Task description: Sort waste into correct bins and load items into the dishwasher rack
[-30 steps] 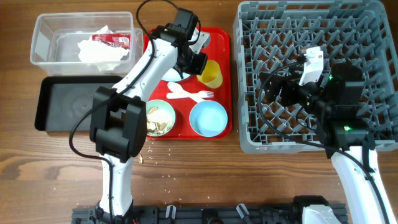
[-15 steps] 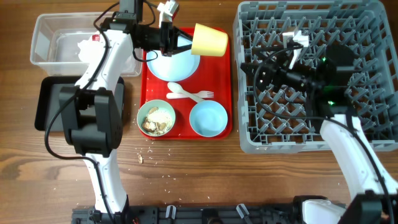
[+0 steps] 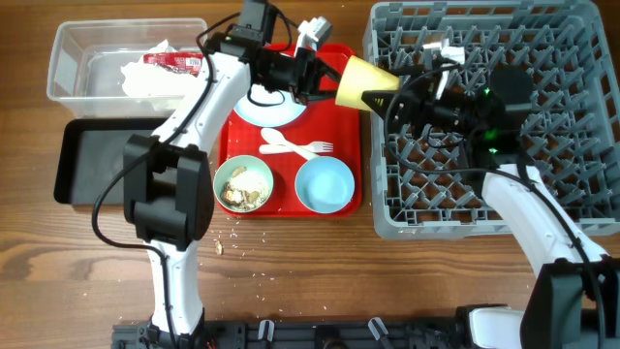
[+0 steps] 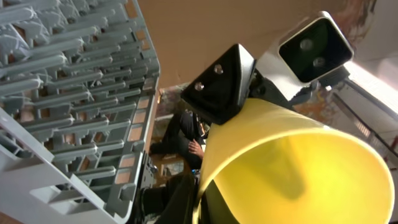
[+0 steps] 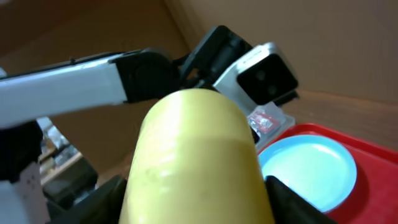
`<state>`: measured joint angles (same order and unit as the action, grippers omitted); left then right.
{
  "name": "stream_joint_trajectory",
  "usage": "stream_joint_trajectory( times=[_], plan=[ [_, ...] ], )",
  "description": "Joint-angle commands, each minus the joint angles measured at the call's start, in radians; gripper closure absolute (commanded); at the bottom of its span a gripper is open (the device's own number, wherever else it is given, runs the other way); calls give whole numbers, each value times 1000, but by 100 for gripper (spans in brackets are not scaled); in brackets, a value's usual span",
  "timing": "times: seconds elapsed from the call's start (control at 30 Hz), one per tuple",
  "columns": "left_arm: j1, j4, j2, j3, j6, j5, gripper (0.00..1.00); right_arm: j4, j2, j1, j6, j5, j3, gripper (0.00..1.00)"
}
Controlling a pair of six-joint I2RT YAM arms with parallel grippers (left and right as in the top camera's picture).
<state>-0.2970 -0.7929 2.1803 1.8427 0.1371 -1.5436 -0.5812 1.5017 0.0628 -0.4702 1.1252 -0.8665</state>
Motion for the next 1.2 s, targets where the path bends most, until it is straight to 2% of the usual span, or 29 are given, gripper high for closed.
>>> stream_joint_trajectory(
  times=[0.0, 0.1, 0.17, 0.23, 0.3, 0.4, 0.5, 0.53, 0.6, 0.7, 0.77, 0.97, 1.17],
  plan=[
    [-3, -3, -40, -2, 6, -34, 94, -6, 10, 6, -5, 22, -16, 51],
    [8, 6, -40, -2, 6, -27, 58, -6, 10, 5, -31, 29, -16, 55],
    [28, 38, -40, -2, 6, -26, 45, -5, 7, 5, -33, 28, -16, 62],
    [61, 71, -40, -2, 6, 5, 41, 6, 3, -2, -66, 24, -16, 64],
    [123, 79, -40, -2, 6, 172, 40, 108, -16, -16, -69, -37, -16, 64],
    [191, 79, -40, -2, 6, 473, 38, 453, -89, -3, 49, -300, -16, 64],
    [215, 79, -40, -2, 6, 702, 32, 744, -209, 6, 79, -568, -31, 64],
    [215, 79, -40, -2, 6, 749, 29, 839, -246, 6, 79, -649, -48, 63],
    [214, 79, -40, -2, 6, 858, 26, 1172, -338, 20, 86, -887, -144, 64],
    [214, 75, -39, -2, 6, 956, 26, 1474, -366, 74, 85, -1054, -299, 64],
    [214, 71, -39, -2, 6, 989, 26, 1612, -340, 124, 73, -1104, -372, 64],
    [214, 37, -39, -3, 5, 1046, 25, 1840, -126, 206, 23, -1106, -384, 64],
    [214, 18, -39, -4, 5, 1067, 24, 1838, 26, 251, 21, -1131, -383, 63]
  ],
)
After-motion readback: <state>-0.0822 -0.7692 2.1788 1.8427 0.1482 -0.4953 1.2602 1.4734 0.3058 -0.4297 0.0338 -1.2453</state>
